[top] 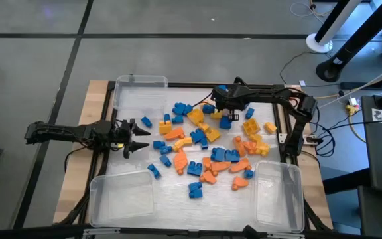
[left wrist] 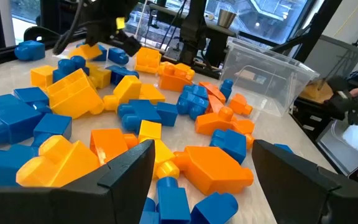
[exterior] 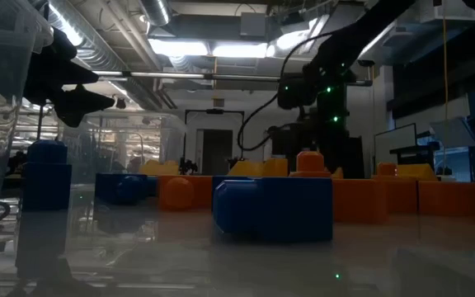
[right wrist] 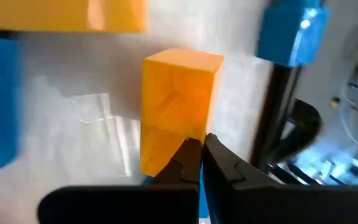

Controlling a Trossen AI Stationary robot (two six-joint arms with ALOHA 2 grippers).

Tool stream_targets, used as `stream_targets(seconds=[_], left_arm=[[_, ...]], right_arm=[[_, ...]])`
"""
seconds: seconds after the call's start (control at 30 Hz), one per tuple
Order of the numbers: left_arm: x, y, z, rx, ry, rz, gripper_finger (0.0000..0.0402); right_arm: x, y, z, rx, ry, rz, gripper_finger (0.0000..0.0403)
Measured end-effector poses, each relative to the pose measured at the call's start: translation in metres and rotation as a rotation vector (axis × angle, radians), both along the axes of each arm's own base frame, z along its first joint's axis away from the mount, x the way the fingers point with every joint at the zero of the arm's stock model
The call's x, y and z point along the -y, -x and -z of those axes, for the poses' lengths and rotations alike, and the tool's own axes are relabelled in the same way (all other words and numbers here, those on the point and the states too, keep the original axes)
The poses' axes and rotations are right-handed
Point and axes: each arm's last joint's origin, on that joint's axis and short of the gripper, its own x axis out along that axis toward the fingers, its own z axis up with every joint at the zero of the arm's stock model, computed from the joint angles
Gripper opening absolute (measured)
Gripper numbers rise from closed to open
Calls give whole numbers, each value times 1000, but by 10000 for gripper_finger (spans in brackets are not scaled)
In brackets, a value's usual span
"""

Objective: Sort blocks
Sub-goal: Put the yellow game piece into the top transparent bin

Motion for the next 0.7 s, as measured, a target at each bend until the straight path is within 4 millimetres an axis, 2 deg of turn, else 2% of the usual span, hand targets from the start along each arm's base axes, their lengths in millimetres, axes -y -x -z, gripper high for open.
stream_targets(seconds=[0.13, 0.4, 0.6, 0.7], left_arm=[[0, 0, 0, 0, 0, 0, 260], [0, 0, 0, 1, 0, 0, 260], [0, 0, 0, 0, 0, 0, 260], [0, 0, 0, 0, 0, 0, 260]], right_arm=[[-11, -9, -14, 73, -80, -51, 2], [-38, -36, -52, 121, -73, -162, 1], [-56, -57, -92, 221, -11, -253, 1], [-62, -71, -116, 325, 47, -334, 1]])
